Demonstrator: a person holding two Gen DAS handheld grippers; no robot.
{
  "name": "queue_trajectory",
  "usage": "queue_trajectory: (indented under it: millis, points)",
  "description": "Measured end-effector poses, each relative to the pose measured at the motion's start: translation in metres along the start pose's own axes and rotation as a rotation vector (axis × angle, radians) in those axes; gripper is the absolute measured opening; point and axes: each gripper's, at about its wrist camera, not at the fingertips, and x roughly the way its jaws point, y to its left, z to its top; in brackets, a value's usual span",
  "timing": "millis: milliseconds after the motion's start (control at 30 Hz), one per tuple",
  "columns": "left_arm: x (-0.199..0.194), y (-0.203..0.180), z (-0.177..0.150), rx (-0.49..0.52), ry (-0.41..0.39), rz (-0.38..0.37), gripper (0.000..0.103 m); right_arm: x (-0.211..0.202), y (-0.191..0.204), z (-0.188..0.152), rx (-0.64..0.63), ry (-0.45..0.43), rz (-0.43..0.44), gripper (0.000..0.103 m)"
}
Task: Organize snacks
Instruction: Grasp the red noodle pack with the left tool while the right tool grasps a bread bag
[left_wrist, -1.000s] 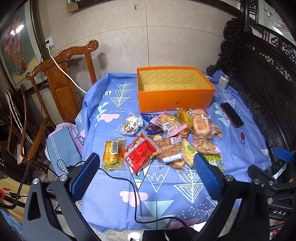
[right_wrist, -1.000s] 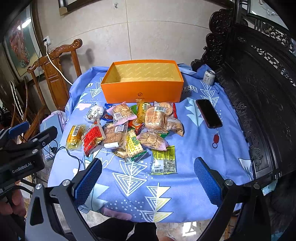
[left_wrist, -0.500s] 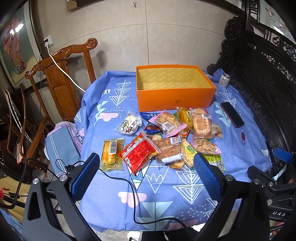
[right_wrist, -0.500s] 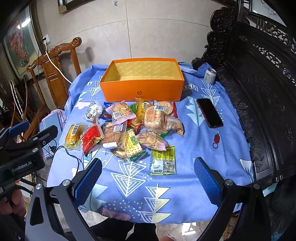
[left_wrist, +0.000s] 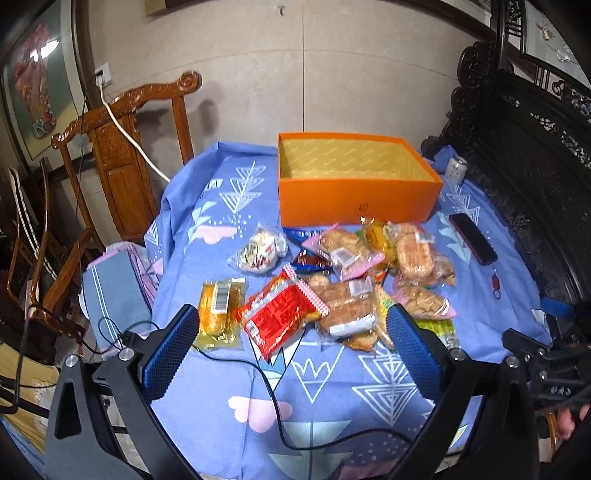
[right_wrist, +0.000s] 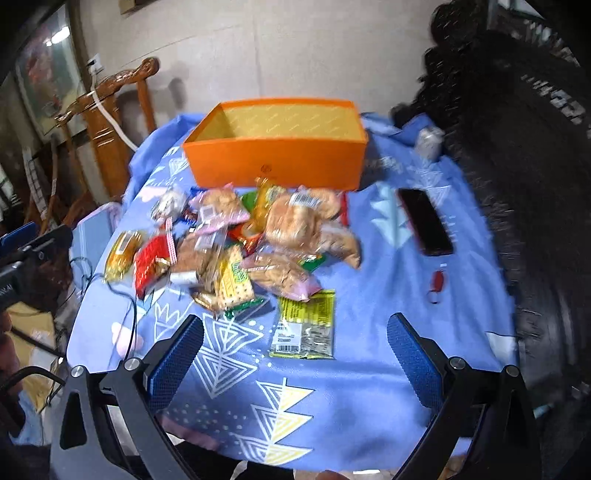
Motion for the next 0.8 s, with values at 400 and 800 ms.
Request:
queue_trajectory:
  millis: [400, 800]
  points:
    - [0.027, 0.021, -0.031, 0.0, 0.074, 0.019, 0.099, 0.104, -0.006, 0.027, -0.18, 0.007, 0.157, 0.088]
    - [0.085, 0.056, -0.01, 0.011, 0.144, -0.03, 0.099, 0.175, 0.01, 0.038, -0.22, 0.158, 0.137, 0.072]
